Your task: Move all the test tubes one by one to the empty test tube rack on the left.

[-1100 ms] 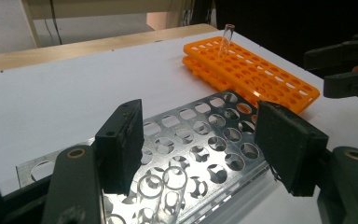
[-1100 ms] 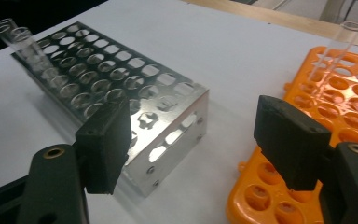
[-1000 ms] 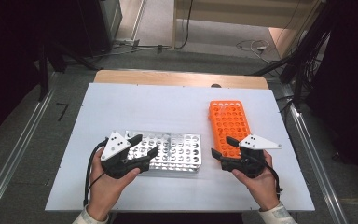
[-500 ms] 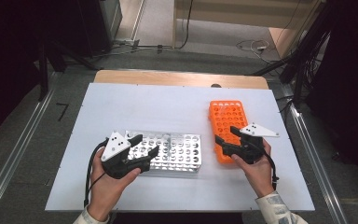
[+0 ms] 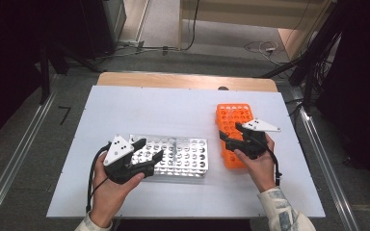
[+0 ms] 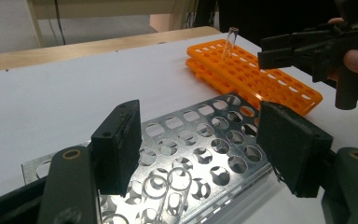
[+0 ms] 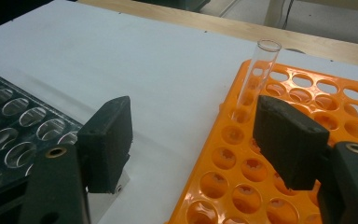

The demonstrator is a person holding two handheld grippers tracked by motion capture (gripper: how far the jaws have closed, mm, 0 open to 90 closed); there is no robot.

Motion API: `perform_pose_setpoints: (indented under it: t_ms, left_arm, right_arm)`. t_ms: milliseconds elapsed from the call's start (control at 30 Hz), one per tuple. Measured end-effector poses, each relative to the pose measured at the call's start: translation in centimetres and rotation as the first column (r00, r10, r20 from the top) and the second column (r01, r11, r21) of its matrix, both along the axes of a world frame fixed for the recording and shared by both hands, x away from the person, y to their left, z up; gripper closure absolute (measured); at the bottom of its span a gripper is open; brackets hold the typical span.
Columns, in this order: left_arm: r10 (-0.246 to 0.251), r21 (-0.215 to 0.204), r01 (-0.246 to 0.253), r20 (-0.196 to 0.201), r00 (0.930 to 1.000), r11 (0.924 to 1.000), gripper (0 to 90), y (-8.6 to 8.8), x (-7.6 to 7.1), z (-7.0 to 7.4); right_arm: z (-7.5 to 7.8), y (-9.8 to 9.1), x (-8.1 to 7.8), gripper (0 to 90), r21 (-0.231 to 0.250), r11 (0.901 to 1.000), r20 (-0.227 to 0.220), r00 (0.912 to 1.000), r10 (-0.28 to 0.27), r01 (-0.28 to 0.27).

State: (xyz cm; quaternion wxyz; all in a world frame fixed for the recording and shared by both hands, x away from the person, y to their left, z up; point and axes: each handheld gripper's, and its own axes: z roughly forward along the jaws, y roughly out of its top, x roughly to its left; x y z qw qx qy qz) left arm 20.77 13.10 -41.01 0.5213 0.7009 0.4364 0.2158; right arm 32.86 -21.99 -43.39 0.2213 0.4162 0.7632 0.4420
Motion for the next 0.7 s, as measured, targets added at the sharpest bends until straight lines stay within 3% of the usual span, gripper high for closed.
perform_pose_setpoints:
  t_ms: [500,700]
  left_arm:
    - [0.0,0.0,0.0,-0.001,1.0,1.0,31.4,0.0,0.0,0.0]
    - [-0.002,-0.001,0.002,-0.001,1.0,1.0,31.4,0.1,0.0,0.0]
  right_arm:
    - [-0.6,0.1,2.0,27.5,-0.009,0.9989,-0.019,0.9987,-0.047,0.047]
    - [-1.0,0.4,2.8,27.8,-0.04,0.9975,-0.02,0.9981,-0.059,0.058]
